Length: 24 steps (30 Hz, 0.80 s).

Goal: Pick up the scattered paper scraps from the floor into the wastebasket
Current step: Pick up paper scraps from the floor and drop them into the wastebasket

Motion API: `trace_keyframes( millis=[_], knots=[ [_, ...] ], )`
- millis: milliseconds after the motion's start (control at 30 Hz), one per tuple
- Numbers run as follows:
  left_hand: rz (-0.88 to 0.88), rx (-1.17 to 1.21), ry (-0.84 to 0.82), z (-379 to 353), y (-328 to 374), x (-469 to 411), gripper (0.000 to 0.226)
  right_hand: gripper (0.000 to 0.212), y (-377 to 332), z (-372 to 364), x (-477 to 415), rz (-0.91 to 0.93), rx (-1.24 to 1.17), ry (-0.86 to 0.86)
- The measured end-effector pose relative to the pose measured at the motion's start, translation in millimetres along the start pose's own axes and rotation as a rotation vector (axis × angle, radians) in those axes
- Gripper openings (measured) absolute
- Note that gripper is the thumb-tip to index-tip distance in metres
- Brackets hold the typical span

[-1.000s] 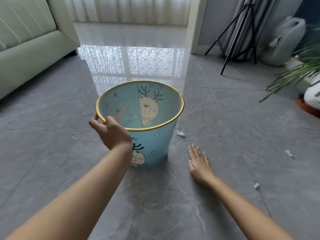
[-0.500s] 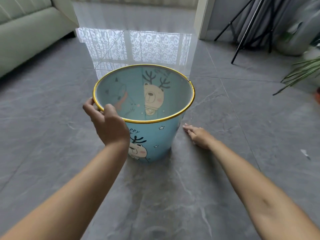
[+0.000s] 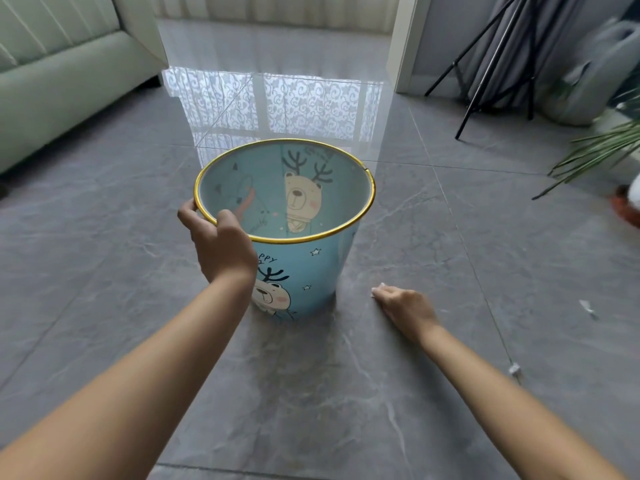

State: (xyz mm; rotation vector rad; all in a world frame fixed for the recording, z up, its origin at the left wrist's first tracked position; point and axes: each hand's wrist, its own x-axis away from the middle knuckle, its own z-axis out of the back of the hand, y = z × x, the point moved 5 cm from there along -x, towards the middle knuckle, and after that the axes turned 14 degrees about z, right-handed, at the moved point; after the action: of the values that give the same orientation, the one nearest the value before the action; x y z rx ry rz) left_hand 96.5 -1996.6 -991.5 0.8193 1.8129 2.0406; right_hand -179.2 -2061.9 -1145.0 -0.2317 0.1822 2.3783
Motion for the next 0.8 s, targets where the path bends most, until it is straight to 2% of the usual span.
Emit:
trace_keyframes(
  millis=[133,200,333,367,433,500,567,667,800],
  knots=[
    [0.041,-0.052,0.026,3,1,6,0.043,0.009,-5,-15,6,-0.1,-0.05,-0.031],
    [0.066,-0.064,0.031,3,1,10,0.043,0.008,-1,-9,16,-0.223,-0.138,0.078],
    [0.074,-0.059,0.044,6,3,17,0.044,0.016,10,52,33,-0.714,-0.581,0.694],
    [0.072,-0.066,0.05,8,3,19,0.044,0.016,11,72,29,-0.758,-0.658,0.838],
    [0.064,-0.097,0.059,12,3,24,0.044,0.014,5,119,13,-0.688,-0.752,1.046],
    [0.06,-0.141,0.053,15,2,28,0.044,0.013,-9,165,-8,-0.57,-0.83,1.127],
    [0.078,-0.194,0.034,15,-2,31,0.043,0.013,-31,207,-27,-0.38,-0.825,1.114],
    [0.103,-0.258,0.006,9,-3,44,0.041,0.013,-56,242,-56,-0.11,-0.599,0.883],
    [0.08,-0.289,-0.055,-5,-5,71,0.041,0.016,-47,230,-67,-0.077,-0.593,0.565]
  ],
)
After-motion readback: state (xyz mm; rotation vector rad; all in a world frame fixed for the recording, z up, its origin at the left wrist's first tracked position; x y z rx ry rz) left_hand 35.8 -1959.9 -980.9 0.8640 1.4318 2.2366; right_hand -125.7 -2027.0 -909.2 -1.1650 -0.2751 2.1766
